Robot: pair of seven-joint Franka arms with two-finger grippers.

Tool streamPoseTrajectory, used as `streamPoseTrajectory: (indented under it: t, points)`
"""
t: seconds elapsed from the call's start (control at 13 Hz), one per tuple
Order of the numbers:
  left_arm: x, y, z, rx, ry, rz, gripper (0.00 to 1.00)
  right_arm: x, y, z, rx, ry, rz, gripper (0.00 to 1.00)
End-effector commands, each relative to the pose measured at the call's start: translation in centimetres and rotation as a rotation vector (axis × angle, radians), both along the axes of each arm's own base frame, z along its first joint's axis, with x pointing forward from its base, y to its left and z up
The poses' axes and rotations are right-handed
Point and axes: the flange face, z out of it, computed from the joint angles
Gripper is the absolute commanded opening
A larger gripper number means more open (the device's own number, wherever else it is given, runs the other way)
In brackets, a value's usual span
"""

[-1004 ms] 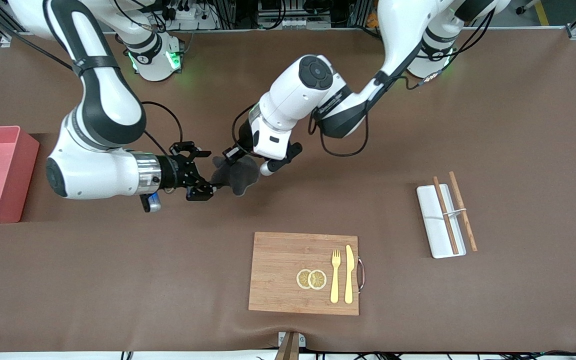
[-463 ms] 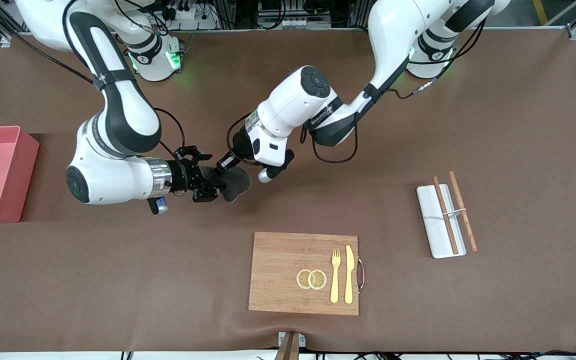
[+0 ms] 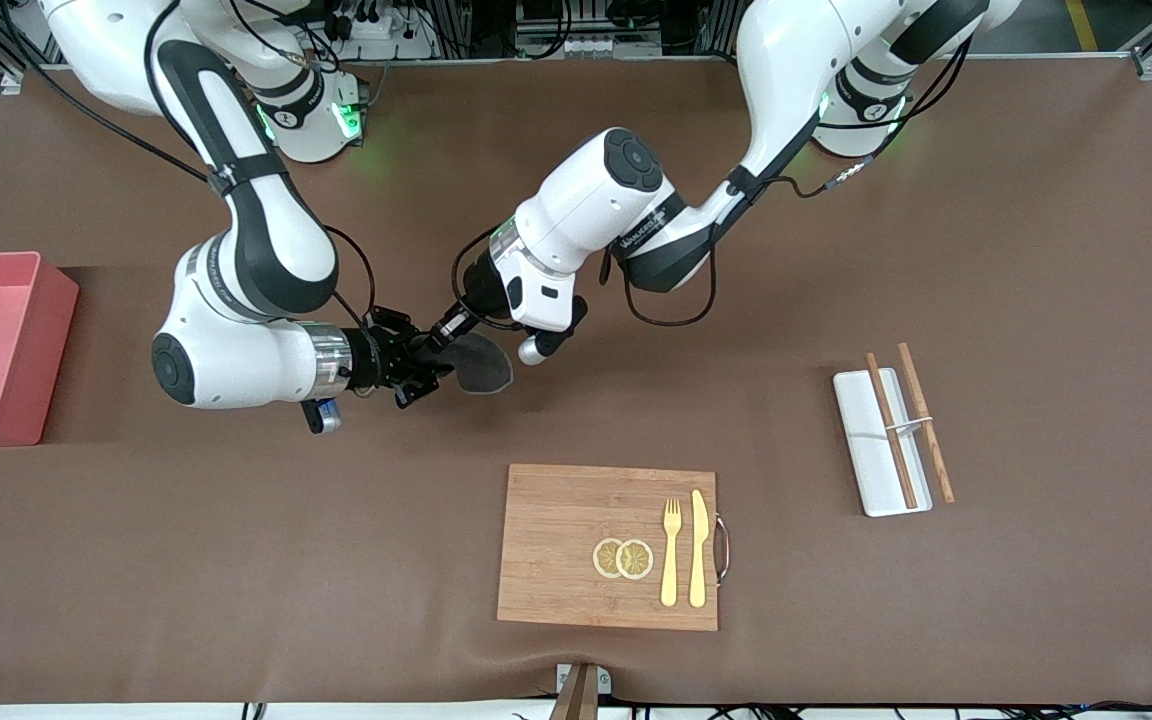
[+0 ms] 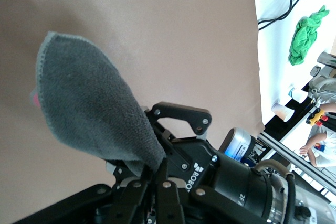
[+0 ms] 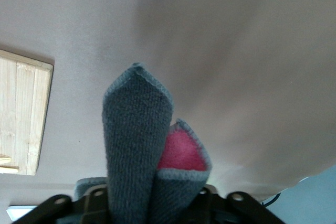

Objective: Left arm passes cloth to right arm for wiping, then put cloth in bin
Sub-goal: 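Grasp the cloth with the right gripper beside the left gripper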

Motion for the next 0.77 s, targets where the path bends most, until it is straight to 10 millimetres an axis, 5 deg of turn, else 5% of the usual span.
streamPoseTrajectory:
  t: [0.0,0.08,0.15,0.39,0.69]
  points:
    - [0.2,0.2,1.0,-0.029,0.02,0.038,0.36,-0.1,-0.3,0.2,0.001,-0.004,0.007,0.0]
    - [0.3,0.5,1.5,-0.021,0.008,0.034,0.88,-0.2,-0.4,0.3,0.002,-0.001,0.01,0.0]
    - [0.3,0.7,2.5,-0.019,-0.009,0.031,1.0,-0.2,-0.5,0.3,0.002,0.001,0.012,0.0]
    - [2.5,4.6,5.6,0.067,0.02,0.032,1.0,0.0,-1.1,0.4,-0.012,-0.04,0.068,0.0]
    - [5.8,12.0,9.1,0.242,0.059,0.041,1.0,1.1,-5.1,0.9,-0.097,-0.148,0.2,0.0]
